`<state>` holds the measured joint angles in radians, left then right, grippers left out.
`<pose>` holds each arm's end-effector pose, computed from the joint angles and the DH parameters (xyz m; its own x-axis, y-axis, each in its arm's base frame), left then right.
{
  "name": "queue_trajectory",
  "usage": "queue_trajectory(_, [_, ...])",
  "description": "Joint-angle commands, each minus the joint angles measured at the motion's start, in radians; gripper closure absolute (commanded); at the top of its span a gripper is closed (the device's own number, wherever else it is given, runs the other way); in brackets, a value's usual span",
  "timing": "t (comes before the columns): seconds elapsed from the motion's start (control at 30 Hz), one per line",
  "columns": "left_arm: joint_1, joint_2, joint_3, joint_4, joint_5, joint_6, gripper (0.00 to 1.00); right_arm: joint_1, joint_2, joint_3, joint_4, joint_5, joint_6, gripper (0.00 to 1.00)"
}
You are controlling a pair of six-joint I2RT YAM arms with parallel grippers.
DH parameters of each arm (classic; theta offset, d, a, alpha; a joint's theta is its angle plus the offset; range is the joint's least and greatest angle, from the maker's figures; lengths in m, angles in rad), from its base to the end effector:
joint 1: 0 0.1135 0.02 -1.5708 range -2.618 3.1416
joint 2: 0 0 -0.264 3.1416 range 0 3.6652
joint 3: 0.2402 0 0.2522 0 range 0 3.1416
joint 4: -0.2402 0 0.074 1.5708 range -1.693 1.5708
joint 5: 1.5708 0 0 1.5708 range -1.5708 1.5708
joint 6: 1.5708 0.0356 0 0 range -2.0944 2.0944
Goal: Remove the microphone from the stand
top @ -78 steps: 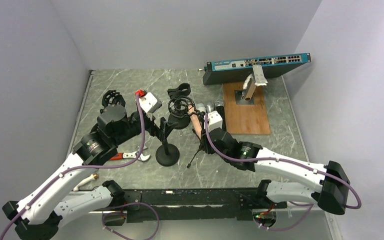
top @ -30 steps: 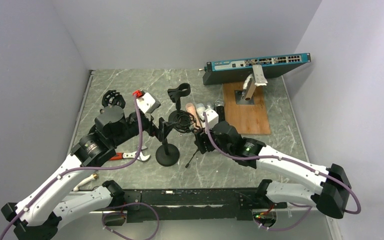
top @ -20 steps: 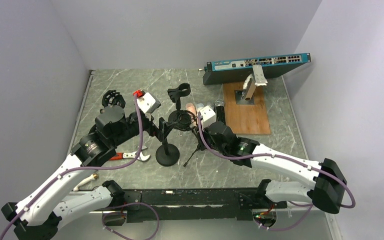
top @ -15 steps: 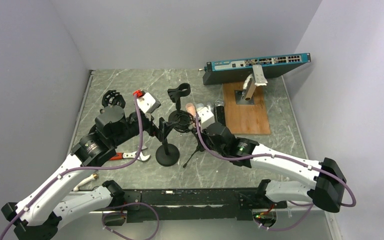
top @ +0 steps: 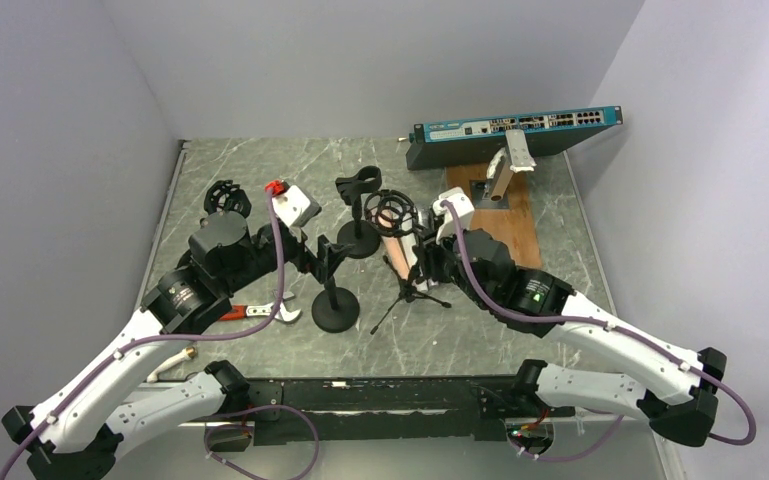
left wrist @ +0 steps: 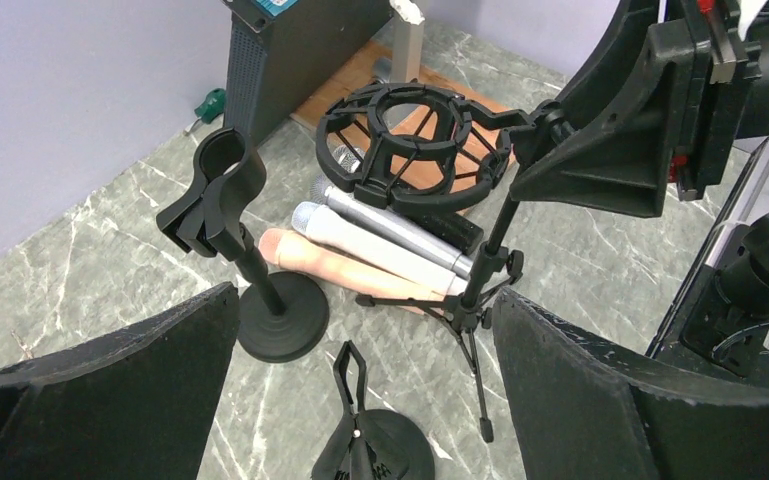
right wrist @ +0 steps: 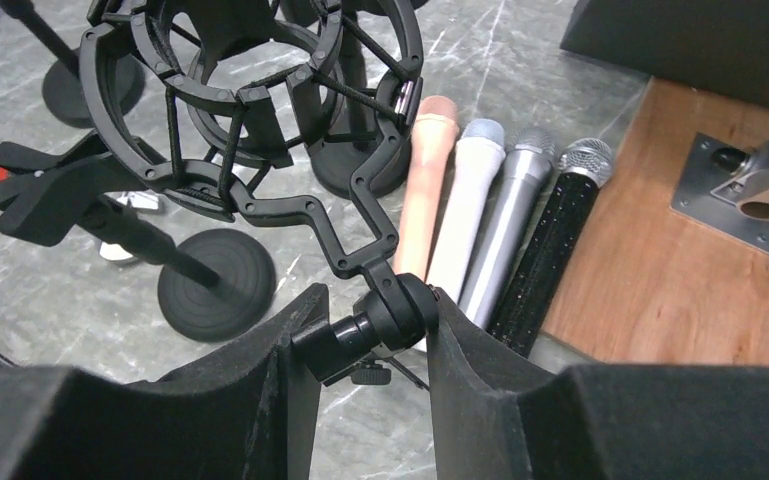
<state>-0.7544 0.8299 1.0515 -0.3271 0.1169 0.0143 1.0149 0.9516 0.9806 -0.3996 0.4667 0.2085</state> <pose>0.1257 -0.1238 0.4092 -0.0658 0.0813 -0.9945 0.7657 0.6432 0.0019 0.1236 0.1687 0.3572 -0.2982 -0.1297 -0.9457 -0.4861 0.8733 0.0335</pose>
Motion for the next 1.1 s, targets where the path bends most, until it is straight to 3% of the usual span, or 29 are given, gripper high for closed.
queue_trajectory(0.0, [-0.006,-0.017,0.037,0.013,0.002,-0.007,0.01,-0.006,0.010,0.044,-0.004,-0.001,0.017,1.00])
queue_trajectory(0.2, [-0.006,-0.031,0.027,0.023,-0.025,-0.007,0.01,-0.005,0.112,0.006,0.036,-0.127,0.037,0.99])
queue_trajectory(0.27, [-0.008,-0.036,0.025,0.025,-0.032,-0.006,0.01,-0.005,0.140,0.008,0.018,-0.124,0.054,0.67])
queue_trajectory(0.3, [-0.008,-0.037,0.024,0.025,-0.033,-0.005,0.01,-0.004,0.142,0.007,0.016,-0.125,0.058,0.60])
queue_trajectory(0.4, [-0.007,-0.033,0.028,0.022,-0.027,-0.006,0.01,-0.004,0.114,-0.002,0.032,-0.145,0.059,0.45])
queue_trajectory(0.53, [-0.008,-0.033,0.030,0.021,-0.027,-0.006,0.01,-0.005,0.048,-0.016,0.060,-0.148,0.058,0.17])
queue_trajectory(0.6, [-0.007,-0.036,0.027,0.024,-0.029,-0.005,0.01,-0.005,0.031,-0.007,0.055,-0.144,0.060,0.11])
queue_trajectory(0.8, [-0.007,-0.030,0.024,0.025,-0.028,-0.007,0.01,-0.006,0.008,0.028,0.037,-0.170,0.066,0.02])
queue_trajectory(1.07, [-0.008,-0.034,0.020,0.032,-0.032,-0.007,0.01,-0.005,-0.003,0.113,0.066,-0.302,0.111,0.01])
